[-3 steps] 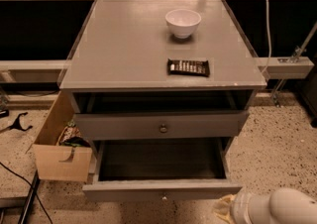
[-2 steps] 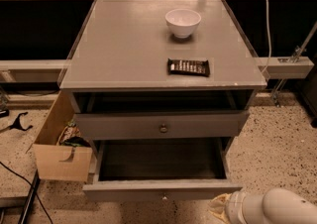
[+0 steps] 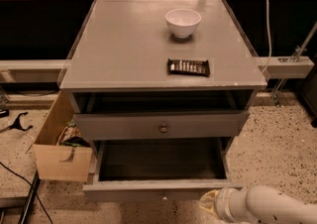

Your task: Close middle drawer

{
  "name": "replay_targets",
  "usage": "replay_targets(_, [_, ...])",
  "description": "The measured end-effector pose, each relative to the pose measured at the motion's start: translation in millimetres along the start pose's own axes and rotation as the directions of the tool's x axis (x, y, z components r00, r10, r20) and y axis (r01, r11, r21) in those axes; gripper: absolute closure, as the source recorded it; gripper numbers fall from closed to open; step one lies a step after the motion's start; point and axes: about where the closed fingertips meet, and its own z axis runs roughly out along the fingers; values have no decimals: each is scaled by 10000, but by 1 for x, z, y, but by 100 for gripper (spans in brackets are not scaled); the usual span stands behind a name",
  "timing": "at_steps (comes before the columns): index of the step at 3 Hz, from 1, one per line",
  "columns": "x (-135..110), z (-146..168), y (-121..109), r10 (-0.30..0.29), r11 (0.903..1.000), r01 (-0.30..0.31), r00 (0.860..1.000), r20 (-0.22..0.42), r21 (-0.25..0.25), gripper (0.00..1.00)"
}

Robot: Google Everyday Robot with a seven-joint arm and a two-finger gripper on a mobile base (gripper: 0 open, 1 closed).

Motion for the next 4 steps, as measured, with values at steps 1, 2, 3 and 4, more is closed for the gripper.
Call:
replay_targets(1, [3, 20, -8, 8, 9999, -9, 9999, 114, 129, 100])
replay_targets(2, [3, 36, -16, -11, 9996, 1, 9995, 327, 295, 100])
replay_targets(3, [1, 47, -24, -56, 9990, 31, 9984, 566, 439, 100])
replay_targets(4, [-4, 55, -32, -177, 9986, 135, 9964, 824, 513, 100])
